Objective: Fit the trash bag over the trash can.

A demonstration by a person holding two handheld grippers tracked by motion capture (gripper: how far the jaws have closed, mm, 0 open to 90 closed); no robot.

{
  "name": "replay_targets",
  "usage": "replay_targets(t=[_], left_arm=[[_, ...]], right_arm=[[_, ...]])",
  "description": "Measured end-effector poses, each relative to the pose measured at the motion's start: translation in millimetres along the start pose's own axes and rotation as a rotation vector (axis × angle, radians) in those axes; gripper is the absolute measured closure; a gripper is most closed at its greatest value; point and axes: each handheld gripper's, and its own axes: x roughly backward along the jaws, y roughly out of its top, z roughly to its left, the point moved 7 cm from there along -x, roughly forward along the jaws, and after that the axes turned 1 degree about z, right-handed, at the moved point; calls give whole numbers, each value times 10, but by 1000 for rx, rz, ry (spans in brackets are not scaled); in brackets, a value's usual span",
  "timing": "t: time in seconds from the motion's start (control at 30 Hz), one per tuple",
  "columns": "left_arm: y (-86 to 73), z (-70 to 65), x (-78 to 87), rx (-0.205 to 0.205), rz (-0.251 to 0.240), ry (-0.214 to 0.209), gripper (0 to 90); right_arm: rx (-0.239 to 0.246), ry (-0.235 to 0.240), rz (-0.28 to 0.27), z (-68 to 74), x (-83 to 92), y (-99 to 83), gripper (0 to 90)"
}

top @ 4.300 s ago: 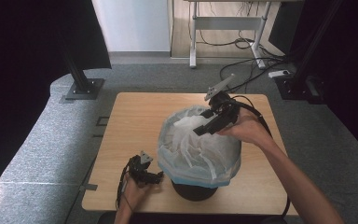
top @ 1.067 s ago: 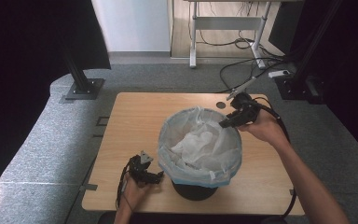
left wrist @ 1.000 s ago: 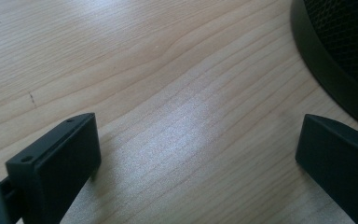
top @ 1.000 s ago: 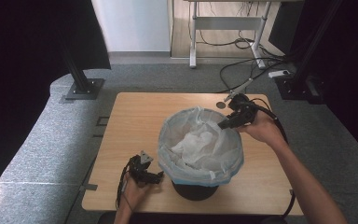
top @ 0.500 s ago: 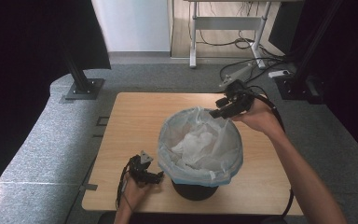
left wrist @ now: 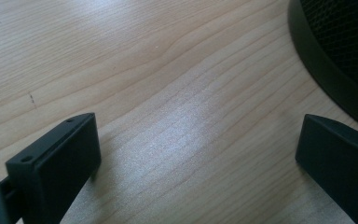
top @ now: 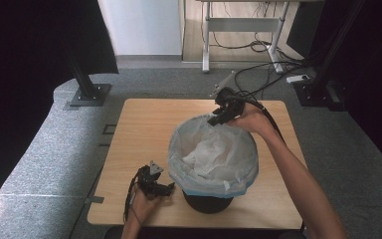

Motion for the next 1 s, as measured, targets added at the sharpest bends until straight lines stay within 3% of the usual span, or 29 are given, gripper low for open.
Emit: replay_targets(t=[0.13,0.27,0.5,0.57,0.67,0.8,1.0], left_arm=[[0,-1,-1,1,-1,0,0],[1,-1,-1,1,-1,0,0],[1,-1,-1,0,-1,-1,0],[1,-1,-2,0,-1,-1,0],[1,-1,-2,0,-1,-1,0],[1,-1,-1,0,-1,-1,0],[1,-1,-1,-1,-1,-1,0]], right_arm=[[28,-3,89,24,-152,-46,619],[19,14,84,25,-116,-66,567],[-6,-1,-59,102,287,39,472],[6,4,-94,181,394,88,474],[27,48,-136,368,463,172,498],[72,112,-147,613,355,272,522],[153,190,-72,948,-47,366,566]])
